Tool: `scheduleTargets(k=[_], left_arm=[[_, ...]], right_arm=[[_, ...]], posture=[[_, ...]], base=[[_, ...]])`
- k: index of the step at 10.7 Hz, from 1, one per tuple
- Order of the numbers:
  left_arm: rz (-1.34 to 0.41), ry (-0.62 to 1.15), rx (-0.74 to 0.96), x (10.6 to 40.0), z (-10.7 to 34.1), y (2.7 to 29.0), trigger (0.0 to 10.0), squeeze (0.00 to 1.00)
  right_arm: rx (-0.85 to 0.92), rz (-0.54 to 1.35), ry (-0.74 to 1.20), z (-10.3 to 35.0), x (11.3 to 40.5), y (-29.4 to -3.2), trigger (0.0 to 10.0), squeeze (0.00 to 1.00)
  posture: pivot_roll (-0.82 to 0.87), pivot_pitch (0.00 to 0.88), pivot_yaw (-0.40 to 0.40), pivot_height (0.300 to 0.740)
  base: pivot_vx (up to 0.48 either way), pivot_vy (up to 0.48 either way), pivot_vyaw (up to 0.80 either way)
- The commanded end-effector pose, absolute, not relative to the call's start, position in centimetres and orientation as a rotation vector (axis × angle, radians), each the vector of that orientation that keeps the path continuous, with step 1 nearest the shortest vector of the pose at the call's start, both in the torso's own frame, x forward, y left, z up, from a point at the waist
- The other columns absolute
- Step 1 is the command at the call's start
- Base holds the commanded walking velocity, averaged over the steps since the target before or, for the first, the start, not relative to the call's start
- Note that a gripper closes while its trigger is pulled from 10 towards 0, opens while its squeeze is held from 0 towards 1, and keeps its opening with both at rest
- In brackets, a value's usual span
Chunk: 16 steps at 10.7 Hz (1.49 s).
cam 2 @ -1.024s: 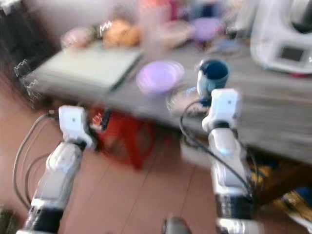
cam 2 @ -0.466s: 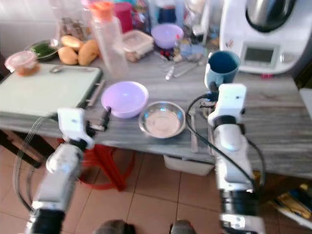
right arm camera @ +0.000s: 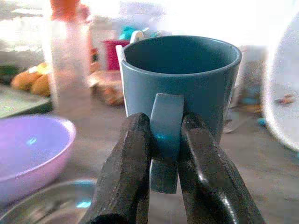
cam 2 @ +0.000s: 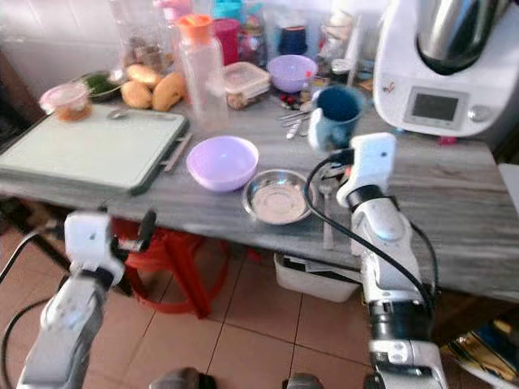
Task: Setting the table
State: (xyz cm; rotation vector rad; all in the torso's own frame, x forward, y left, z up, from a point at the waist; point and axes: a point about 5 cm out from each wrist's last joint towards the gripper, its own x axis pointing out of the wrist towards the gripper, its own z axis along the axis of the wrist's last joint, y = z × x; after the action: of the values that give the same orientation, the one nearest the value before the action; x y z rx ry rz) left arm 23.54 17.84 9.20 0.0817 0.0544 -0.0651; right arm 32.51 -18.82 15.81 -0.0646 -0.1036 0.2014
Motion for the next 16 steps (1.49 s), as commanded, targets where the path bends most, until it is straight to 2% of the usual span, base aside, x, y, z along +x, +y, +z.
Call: scheduleTargets(k=[1,6,11,16], left_arm=[[-0.075,0.025,0.092,23.6,10.2,17.9,10.0,0.0],[-0.103,0.05,0.119,22.4,10.8,18.6,10.0,0.0],[-0.119,0.106,0.146,20.9,11.2,19.6,10.0,0.0],[-0.143,0.124,0.172,20.9,11.7,20.0,10.0,0.0]], right_arm=[[-0.072,0.229,-0.122,16.3,33.1,-18.4,10.0,0.0],[-0.092,0.229,-0.122,16.3,34.3,-19.5,10.0,0.0],[-0.063,0.253,-0.121,15.5,34.5,-18.8,10.0,0.0],[0.0,0.215,-0.097,14.3,34.4,-19.3,10.0,0.0]], posture=[[0.03,0.0,0.041,0.74],[0.07,0.0,0.065,0.74],[0.1,0.039,0.092,0.74],[0.13,0.058,0.112,0.74]], base=[[0.0,0.0,0.0],[0.0,0.0,0.0],[0.0,0.0,0.0],[0.0,0.0,0.0]])
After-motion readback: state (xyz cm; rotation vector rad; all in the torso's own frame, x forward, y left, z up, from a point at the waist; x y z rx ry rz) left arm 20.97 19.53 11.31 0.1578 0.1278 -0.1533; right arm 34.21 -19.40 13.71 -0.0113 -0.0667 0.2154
